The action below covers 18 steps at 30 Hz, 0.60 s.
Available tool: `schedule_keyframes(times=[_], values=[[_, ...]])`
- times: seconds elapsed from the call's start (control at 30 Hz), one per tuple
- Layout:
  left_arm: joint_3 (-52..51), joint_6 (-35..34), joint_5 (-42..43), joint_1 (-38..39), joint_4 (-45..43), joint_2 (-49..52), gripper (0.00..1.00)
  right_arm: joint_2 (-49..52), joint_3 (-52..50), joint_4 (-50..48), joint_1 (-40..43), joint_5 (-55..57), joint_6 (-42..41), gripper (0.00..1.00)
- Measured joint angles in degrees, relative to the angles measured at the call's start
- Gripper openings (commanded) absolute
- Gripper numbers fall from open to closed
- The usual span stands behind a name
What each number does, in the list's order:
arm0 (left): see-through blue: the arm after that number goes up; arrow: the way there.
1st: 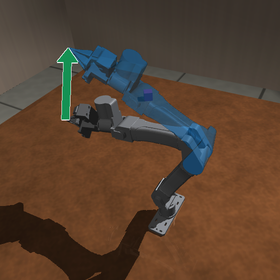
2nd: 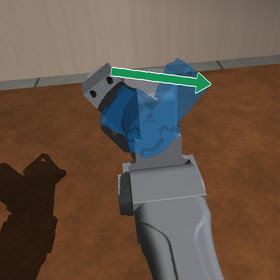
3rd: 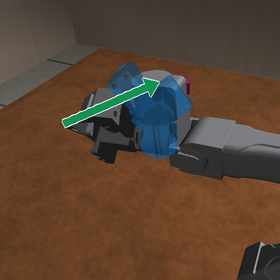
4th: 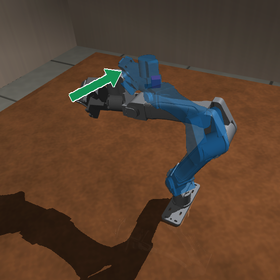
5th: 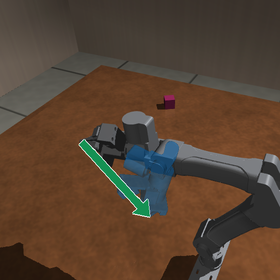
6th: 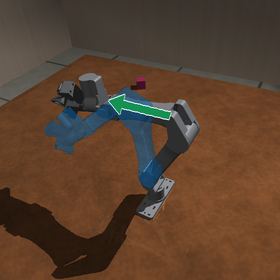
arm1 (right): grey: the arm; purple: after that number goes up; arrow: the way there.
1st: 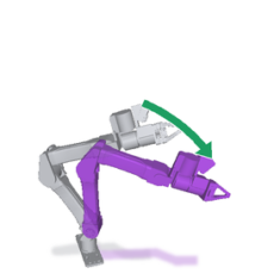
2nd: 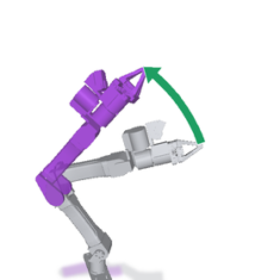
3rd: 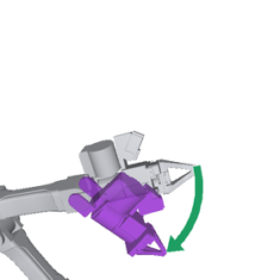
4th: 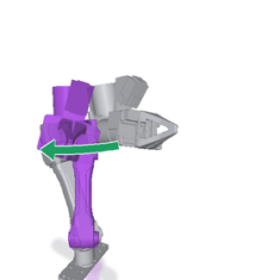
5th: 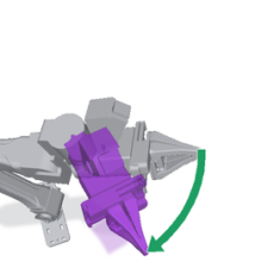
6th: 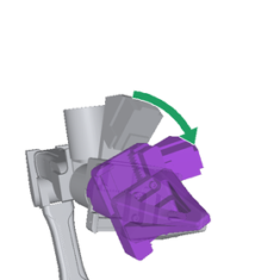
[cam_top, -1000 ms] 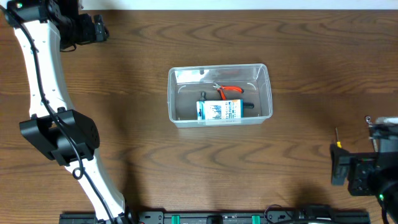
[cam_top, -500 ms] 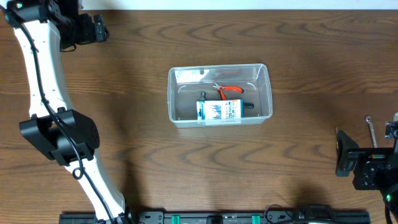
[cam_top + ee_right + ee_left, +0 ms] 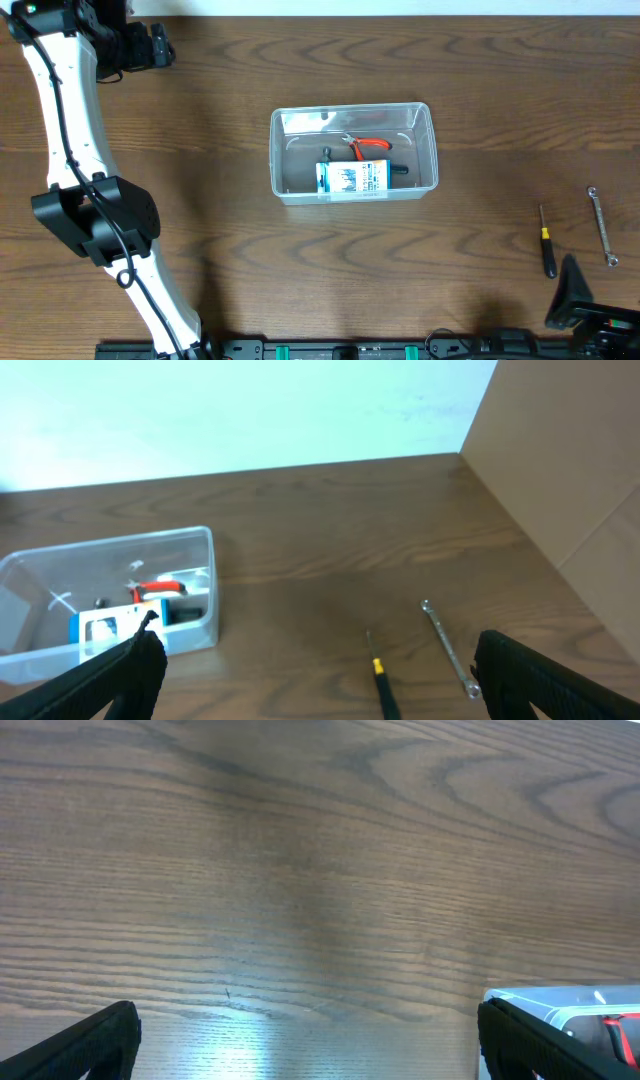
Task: Pack container
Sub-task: 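Open the right gripper and move it right toward the yellow screwdriver, then position the right gripper above the yellow-black screwdriver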
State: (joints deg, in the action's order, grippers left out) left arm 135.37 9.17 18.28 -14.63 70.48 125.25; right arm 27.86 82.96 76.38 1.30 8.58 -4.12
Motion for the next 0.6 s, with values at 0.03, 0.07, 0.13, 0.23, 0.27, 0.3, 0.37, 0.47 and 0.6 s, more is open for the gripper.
schedule_keyframes(times=[0.03,0.07,0.13,0.23,0.27,0.3,0.37,0.47,0.6], values=[[0.0,0.0,0.0,0.0,0.0,0.0,0.98,-0.8,-1.6,-0.4,0.0,0.0,-0.2,0.99],[0.0,0.0,0.0,0.0,0.0,0.0,0.98,-1.4,-3.7,-0.8,0.0,0.0,-0.5,0.99],[0.0,0.0,0.0,0.0,0.0,0.0,0.98,-2.1,-7.7,-2.3,0.0,-0.7,-1.1,0.99],[0.0,0.0,0.0,0.0,0.0,0.0,0.98,-2.0,-14.0,-8.2,0.0,-3.3,-1.6,0.99],[0.0,0.0,0.0,0.0,0.0,0.0,0.98,-2.0,-16.5,-11.3,0.0,-4.3,-1.6,0.99],[0.0,0.0,0.0,0.0,0.0,0.0,0.98,-1.9,-17.9,-12.6,0.0,-4.9,-1.6,0.99],[0.0,0.0,0.0,0.0,0.0,0.0,0.98,-1.8,-21.7,-16.5,0.0,-5.9,-1.5,0.99],[0.0,0.0,0.0,0.0,0.0,0.0,0.98,-1.7,-28.4,-22.6,0.0,-6.5,-0.6,0.99],[0.0,0.0,0.0,0.0,0.0,0.0,0.98,-0.4,-35.4,-26.7,0.0,-6.7,0.0,0.99]])
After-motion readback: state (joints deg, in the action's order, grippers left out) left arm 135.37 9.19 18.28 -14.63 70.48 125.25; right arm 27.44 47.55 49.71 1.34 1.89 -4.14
